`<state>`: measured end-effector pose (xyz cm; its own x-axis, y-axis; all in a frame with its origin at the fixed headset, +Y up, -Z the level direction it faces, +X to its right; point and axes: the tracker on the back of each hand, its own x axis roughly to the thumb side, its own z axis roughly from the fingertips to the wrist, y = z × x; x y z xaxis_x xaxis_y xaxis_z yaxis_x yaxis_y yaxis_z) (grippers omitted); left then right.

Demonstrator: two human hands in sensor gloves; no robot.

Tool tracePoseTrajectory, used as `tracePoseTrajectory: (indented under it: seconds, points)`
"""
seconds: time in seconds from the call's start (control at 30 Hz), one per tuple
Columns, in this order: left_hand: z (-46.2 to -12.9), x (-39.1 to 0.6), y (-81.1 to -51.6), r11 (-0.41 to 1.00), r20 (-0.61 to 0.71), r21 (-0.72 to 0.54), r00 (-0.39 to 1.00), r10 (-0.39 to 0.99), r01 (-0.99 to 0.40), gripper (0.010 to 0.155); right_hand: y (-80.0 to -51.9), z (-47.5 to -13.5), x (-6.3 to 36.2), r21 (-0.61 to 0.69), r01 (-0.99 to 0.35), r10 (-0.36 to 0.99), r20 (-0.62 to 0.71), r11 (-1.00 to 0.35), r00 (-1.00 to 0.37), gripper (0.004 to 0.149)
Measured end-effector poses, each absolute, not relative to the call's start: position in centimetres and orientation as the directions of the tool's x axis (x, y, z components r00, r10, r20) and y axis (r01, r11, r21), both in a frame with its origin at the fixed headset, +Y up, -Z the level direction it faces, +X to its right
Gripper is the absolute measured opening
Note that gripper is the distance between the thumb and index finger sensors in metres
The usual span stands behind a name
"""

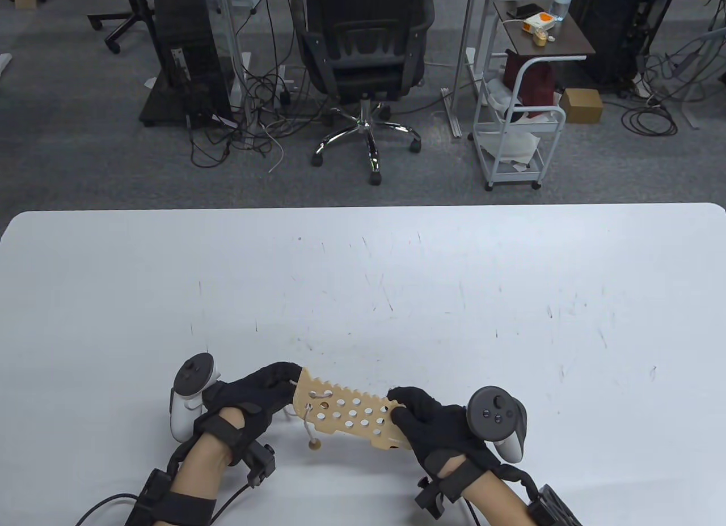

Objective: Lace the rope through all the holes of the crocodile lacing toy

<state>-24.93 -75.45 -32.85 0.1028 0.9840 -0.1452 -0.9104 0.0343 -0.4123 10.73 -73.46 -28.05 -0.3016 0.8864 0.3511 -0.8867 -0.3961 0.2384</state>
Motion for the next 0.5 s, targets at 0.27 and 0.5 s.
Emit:
tracePoseTrajectory:
  seconds: [0.27, 0.5]
  points:
    - [-32.86, -24.60, -75.63, 0.016, -0.147, -0.445, 0.090, 0.985, -0.895, 0.043, -73.46, -27.98, 10.64, 0.244, -0.886, 0.888, 0.351, -0.393, -0.297, 0.047]
    - [-32.73, -23.96, -75.78, -0.078, -0.173, -0.528, 0.017, 0.985, -0.846, 0.047, -73.39, -27.93, 10.68, 0.241, -0.888, 0.890, 0.343, -0.391, -0.299, 0.047]
